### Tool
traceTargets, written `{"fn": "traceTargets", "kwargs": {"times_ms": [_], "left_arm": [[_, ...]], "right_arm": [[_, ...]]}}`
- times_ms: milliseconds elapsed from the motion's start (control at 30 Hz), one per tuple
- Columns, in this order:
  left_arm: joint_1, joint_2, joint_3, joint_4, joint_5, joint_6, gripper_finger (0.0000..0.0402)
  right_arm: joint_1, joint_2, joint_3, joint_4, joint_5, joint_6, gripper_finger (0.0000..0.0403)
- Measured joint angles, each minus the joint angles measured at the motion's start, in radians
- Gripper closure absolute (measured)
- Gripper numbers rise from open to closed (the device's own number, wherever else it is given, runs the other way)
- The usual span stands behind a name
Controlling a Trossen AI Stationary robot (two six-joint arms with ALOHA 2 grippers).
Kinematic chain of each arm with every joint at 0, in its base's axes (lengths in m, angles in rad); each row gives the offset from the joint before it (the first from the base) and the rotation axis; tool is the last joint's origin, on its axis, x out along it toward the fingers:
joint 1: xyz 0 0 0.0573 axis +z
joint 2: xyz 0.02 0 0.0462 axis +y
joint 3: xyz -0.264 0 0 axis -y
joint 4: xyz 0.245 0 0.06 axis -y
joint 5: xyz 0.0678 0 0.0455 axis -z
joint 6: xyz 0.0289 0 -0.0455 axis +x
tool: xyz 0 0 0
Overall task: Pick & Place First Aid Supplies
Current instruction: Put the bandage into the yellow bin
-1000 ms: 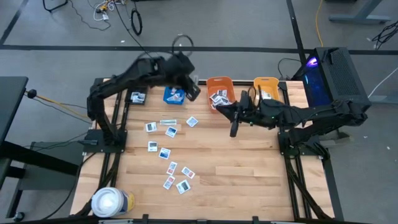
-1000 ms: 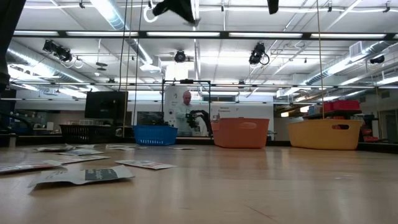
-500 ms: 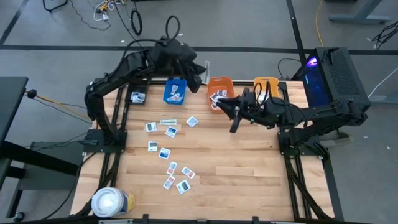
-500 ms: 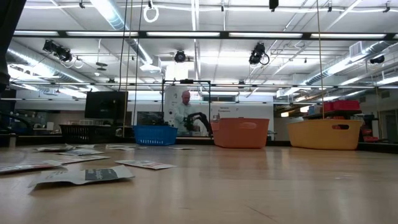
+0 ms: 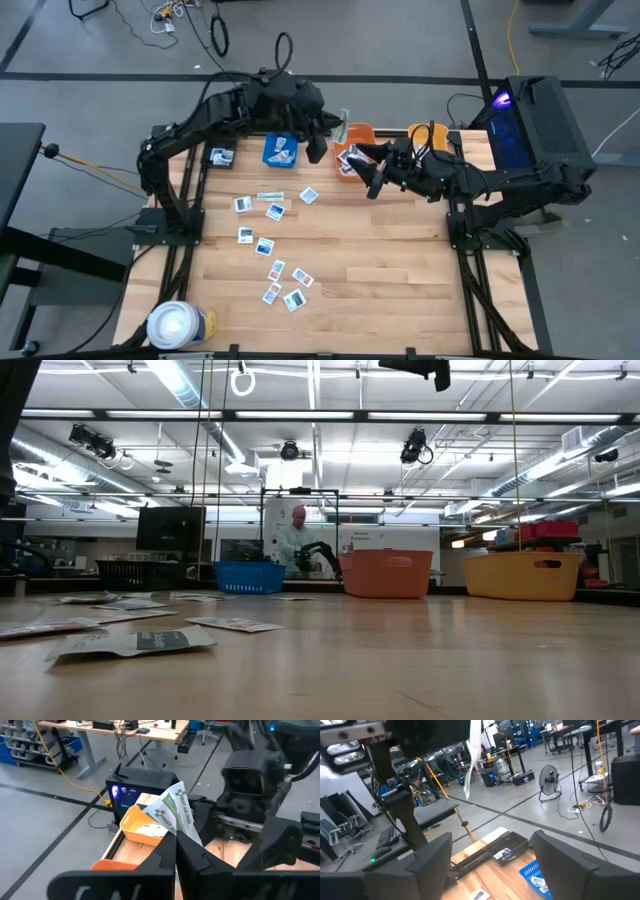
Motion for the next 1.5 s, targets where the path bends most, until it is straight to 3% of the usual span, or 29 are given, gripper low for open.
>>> {"fn": "traceTargets", "kwargs": {"times_ms": [300,800,1167,1500], "left_arm": [[-0.037,0.059,-0.001,-0.006,-0.002,0.004,0.0397],[-0.061,0.102,-0.002,-0.013,-0.002,0.004,0.0398],[-0.062,0.098,-0.001,-0.017,-0.001,0.003,0.0396],[-0.062,0.098,-0.001,-0.022,-0.001,0.003,0.0395]], "right_arm": [[-0.013,0.0,0.0,-0.001,-0.069,0.05,0.0126],[-0.013,0.0,0.0,-0.088,-0.07,0.139,0.0157],[-0.013,0.0,0.0,-0.09,-0.069,0.138,0.0206],[-0.013,0.0,0.0,-0.09,-0.067,0.138,0.0276]]}}
